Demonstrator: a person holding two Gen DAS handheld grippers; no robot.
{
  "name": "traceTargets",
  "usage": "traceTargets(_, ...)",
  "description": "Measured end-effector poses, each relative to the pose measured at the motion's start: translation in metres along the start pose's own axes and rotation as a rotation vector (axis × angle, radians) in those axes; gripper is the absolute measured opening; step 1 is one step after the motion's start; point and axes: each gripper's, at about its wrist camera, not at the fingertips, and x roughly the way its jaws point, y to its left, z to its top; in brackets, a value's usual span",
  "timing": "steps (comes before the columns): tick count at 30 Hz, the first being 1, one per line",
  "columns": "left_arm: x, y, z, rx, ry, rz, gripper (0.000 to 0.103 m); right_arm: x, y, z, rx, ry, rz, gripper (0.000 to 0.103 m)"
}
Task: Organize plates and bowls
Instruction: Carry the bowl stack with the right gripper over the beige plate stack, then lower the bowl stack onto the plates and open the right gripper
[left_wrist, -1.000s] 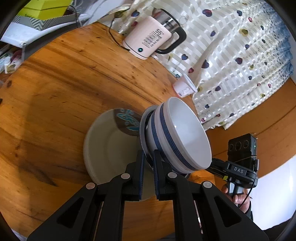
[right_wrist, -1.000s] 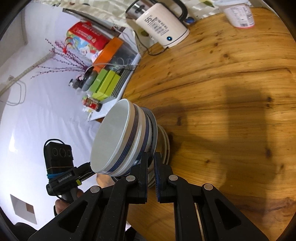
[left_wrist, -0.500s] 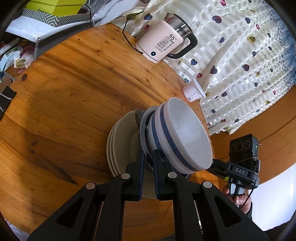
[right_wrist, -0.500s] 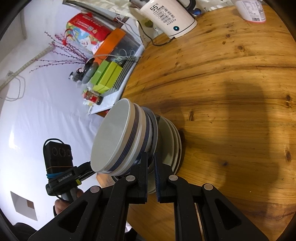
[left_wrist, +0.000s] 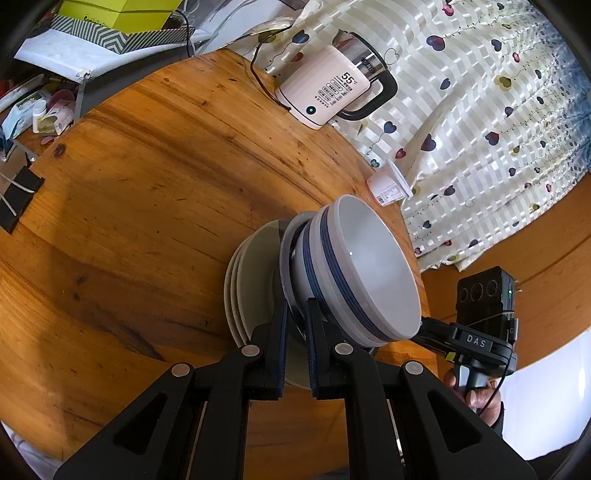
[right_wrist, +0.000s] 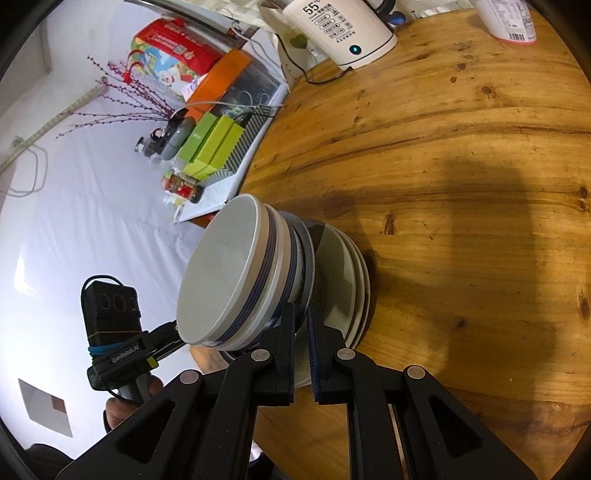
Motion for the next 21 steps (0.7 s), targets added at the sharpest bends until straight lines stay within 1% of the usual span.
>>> traceTargets(14, -0.0011, 0.0033, -0.0011, -0.013, -0.008, -0.002, 0.009, 0.001, 0.0049, -0.0004, -0.021, 0.011, -0.034, 0.01)
traceTargets(17, -0.0019, 0.0026, -0.0021, -0.01, -0.012, 0.005, 0.01, 0.0001, 0.004, -0.0022, -0.018, 0.012, -0.054, 0.015)
traceTargets(21, -0.0023, 0.0006, -0.0026, -0.001, -0.018, 0.02, 0.012, -0.005, 0.0023, -0.0049, -0.017, 0.002, -0.073, 0.018)
